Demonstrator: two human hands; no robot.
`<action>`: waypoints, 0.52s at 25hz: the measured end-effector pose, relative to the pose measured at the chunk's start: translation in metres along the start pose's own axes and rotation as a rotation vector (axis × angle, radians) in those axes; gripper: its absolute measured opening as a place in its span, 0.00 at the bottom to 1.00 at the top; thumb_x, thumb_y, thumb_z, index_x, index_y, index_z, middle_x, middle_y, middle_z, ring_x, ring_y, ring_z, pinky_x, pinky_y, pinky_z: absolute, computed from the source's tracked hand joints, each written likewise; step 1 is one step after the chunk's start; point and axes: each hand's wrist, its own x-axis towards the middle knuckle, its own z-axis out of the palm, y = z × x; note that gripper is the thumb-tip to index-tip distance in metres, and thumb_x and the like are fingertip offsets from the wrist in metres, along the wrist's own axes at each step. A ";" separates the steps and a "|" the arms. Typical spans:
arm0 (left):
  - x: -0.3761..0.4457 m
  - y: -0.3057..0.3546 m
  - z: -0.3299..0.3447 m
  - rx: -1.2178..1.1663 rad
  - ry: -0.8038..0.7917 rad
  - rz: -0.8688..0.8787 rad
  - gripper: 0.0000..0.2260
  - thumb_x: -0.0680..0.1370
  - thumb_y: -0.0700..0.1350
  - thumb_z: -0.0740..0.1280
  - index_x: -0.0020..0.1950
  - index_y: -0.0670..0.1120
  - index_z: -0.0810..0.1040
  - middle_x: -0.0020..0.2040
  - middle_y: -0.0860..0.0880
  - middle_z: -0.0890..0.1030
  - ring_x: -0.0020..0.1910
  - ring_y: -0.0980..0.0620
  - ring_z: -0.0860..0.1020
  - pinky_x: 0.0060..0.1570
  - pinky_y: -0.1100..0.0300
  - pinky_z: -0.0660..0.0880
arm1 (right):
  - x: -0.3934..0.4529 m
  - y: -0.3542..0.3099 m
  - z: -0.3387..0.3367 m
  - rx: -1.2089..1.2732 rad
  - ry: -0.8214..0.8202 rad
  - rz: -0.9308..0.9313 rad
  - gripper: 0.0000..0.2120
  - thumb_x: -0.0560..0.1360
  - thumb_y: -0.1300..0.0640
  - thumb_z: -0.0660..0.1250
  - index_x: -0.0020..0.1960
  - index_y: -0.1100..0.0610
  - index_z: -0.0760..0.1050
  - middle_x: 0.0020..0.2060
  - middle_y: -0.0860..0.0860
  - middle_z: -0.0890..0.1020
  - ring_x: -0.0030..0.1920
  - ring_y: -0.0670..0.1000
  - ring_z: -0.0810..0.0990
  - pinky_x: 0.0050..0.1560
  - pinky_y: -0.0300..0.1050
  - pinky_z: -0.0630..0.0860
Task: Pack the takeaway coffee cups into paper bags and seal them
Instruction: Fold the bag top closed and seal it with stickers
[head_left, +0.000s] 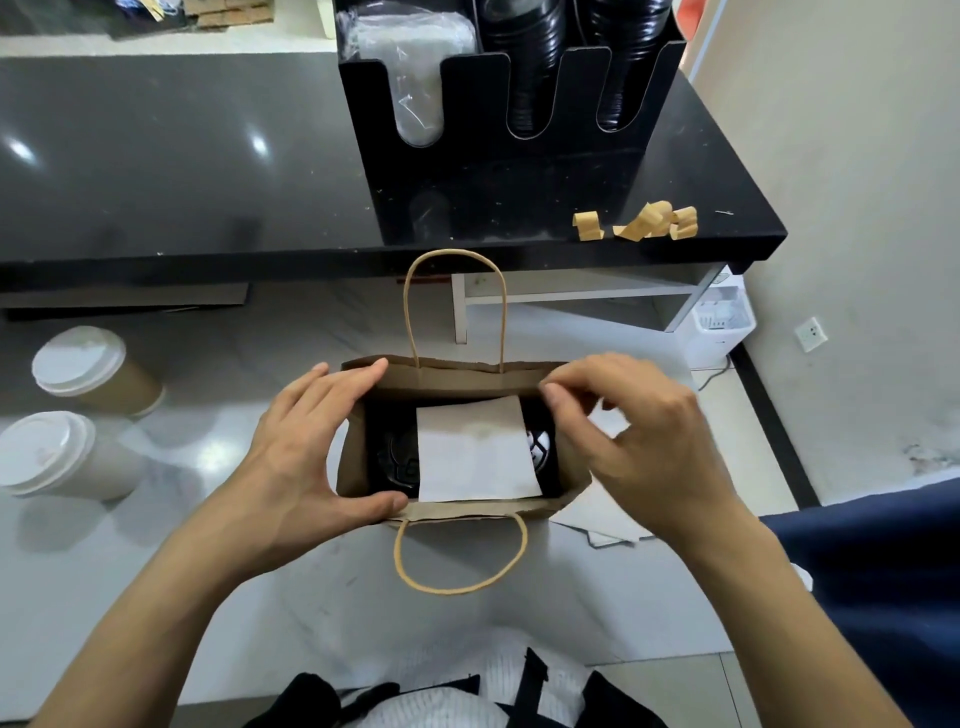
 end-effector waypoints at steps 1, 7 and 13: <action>0.000 0.000 0.000 0.000 -0.004 -0.003 0.50 0.64 0.64 0.79 0.79 0.65 0.55 0.72 0.76 0.57 0.80 0.59 0.50 0.77 0.49 0.58 | -0.007 0.012 -0.001 -0.010 0.056 0.075 0.03 0.79 0.60 0.69 0.47 0.54 0.80 0.38 0.46 0.80 0.39 0.49 0.77 0.43 0.49 0.74; 0.001 -0.001 -0.002 0.009 -0.008 0.002 0.49 0.62 0.66 0.75 0.79 0.65 0.55 0.71 0.77 0.57 0.79 0.61 0.49 0.74 0.57 0.55 | -0.093 0.098 0.034 -0.261 -0.435 0.380 0.22 0.71 0.59 0.75 0.61 0.46 0.77 0.53 0.46 0.79 0.52 0.53 0.78 0.52 0.48 0.73; 0.001 0.000 -0.001 0.018 -0.008 -0.005 0.48 0.63 0.66 0.74 0.79 0.64 0.56 0.72 0.74 0.59 0.79 0.61 0.50 0.74 0.56 0.55 | -0.142 0.110 0.060 -0.339 -0.434 0.372 0.22 0.65 0.51 0.79 0.58 0.47 0.79 0.53 0.45 0.80 0.50 0.53 0.78 0.48 0.45 0.68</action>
